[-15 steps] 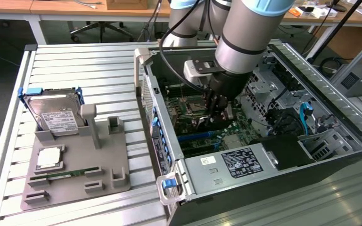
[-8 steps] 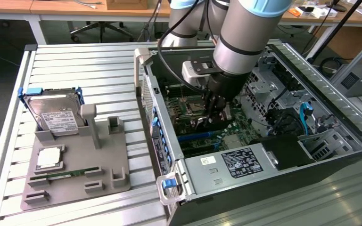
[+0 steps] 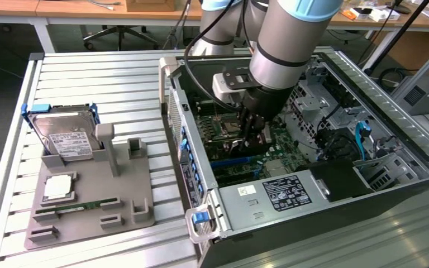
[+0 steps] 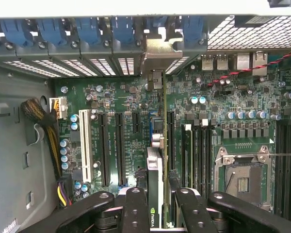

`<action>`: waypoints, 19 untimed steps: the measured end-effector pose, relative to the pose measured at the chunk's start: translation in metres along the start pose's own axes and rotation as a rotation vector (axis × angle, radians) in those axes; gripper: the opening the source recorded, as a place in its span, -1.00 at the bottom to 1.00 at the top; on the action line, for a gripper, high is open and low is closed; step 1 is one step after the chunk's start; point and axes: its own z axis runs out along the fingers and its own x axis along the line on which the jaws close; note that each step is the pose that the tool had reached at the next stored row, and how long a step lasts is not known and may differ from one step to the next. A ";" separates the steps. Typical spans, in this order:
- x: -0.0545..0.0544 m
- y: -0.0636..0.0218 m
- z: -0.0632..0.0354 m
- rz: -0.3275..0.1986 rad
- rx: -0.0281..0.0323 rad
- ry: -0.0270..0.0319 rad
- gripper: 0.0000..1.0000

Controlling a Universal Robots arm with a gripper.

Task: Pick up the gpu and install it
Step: 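Insert the gpu into the slot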

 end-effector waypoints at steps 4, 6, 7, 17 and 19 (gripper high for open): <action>0.000 0.0000 0.0000 0.000 0.0000 -0.0001 -0.47; 0.000 0.0000 0.0000 0.000 0.0000 -0.0001 -0.47; 0.000 0.0000 0.0001 0.000 0.0000 -0.0001 -0.47; 0.002 0.0065 0.0001 0.000 0.0000 0.0003 -0.47; 0.003 0.0065 0.0001 0.000 0.0001 0.0004 -0.47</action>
